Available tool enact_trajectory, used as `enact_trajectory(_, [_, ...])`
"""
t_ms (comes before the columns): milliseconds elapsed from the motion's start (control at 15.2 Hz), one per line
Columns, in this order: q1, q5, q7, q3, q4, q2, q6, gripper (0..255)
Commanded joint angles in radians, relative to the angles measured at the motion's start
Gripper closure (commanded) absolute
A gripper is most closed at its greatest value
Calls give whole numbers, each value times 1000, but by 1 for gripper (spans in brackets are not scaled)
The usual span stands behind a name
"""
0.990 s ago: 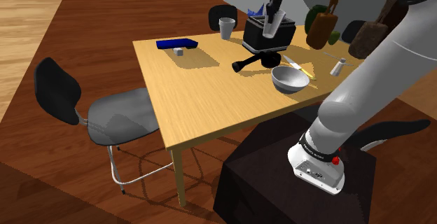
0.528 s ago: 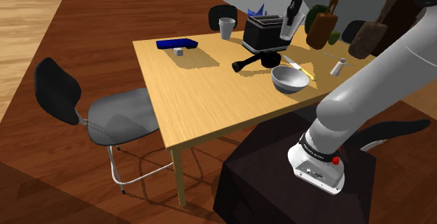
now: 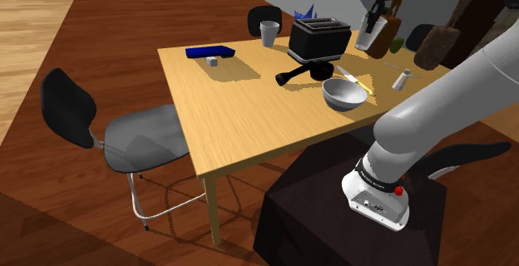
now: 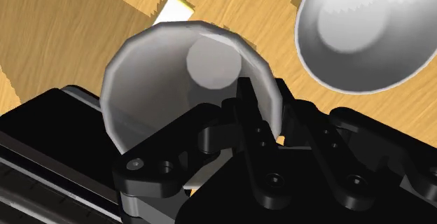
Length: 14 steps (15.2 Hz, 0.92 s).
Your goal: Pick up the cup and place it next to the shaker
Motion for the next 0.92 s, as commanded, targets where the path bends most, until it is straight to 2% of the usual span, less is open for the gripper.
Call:
enact_trajectory(0, [-19, -12, -44, -29, -15, -17, 9, 255])
enact_trajectory(462, [-75, -28, -215, -150, 8, -15, 25, 255])
enact_trajectory(858, [-109, -5, -382, -273, 69, 38, 42, 255])
